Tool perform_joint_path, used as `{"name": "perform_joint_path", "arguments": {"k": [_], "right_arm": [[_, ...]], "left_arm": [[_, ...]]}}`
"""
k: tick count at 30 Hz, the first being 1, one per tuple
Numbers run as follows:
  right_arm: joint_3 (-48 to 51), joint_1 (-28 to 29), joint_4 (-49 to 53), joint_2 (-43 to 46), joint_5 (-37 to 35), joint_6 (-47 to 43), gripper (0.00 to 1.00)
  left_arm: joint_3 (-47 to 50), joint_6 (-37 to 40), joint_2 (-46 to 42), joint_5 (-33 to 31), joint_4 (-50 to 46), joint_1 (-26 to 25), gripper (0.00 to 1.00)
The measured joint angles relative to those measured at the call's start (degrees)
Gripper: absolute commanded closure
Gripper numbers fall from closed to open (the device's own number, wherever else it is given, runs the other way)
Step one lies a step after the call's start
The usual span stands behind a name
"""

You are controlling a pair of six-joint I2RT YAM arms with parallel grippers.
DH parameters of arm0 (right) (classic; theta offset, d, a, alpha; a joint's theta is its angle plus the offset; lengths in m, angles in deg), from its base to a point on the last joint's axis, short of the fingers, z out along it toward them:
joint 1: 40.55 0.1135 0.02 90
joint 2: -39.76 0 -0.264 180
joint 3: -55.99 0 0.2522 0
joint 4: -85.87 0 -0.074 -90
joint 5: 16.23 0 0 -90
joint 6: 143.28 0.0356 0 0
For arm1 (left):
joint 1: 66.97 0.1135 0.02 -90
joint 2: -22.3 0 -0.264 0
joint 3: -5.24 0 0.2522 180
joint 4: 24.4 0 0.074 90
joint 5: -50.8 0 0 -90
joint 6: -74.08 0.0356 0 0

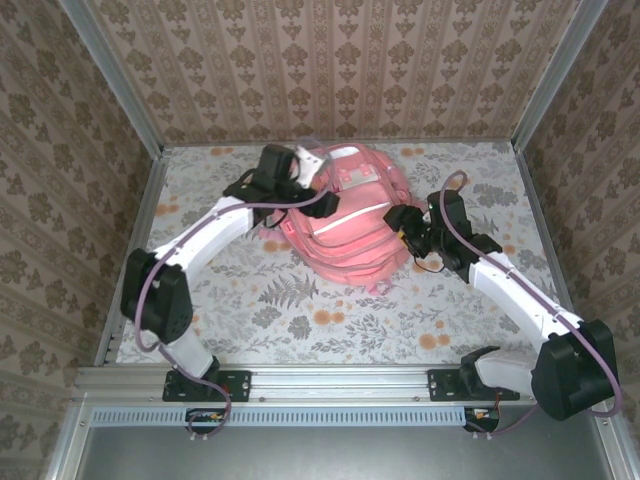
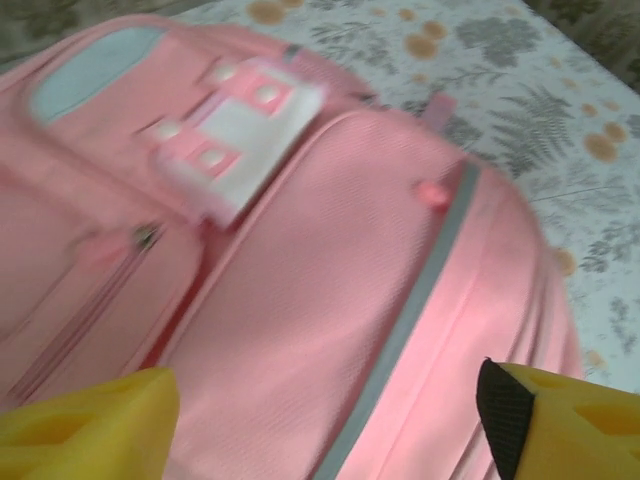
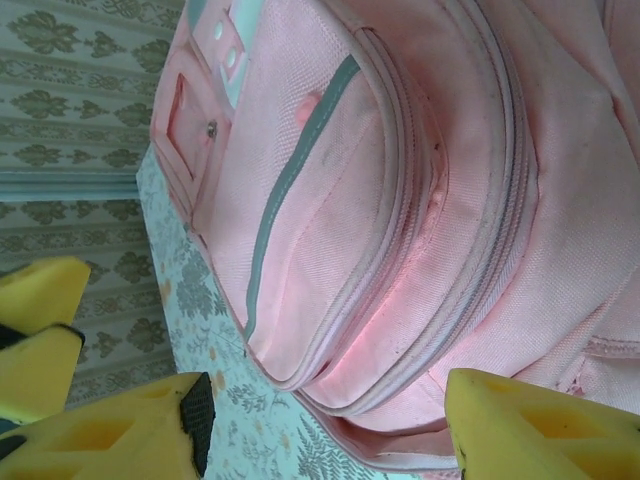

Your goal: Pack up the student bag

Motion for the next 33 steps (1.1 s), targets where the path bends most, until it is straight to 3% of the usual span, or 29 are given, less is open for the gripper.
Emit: {"name": "perform_joint_path", "arguments": {"k": [4,9,21,26,33], "right_arm": [[-2.27,0.37,0.24,-4.39,0.87,-1.05,0.47],[-5.42,0.66,0.00,-11.23,2.34,-1.03,0.54],[-11.54,-1.90,0.85,-22.82,1.49,-3.32,0.80],[-16.33,-5.86,0.83,-28.04,2.36,-5.55,0.77],[-19.50,-7.63,0.96,-29.73,4.39,-8.68,0.55]], "left_arm": [[10.95,-1.44,-6.62,-0.24,2.71,3.50,0.15],[18.25,-2.64,-7.98,-0.20,4.22,4.72,0.15],[20.33,1.20,-6.91,4.28,9.11,6.29,0.29],[20.46,5.68,-4.35,5.77,9.81,5.55,0.37],[17.40,11.41,2.60,5.84,9.44,1.38,0.40]]}}
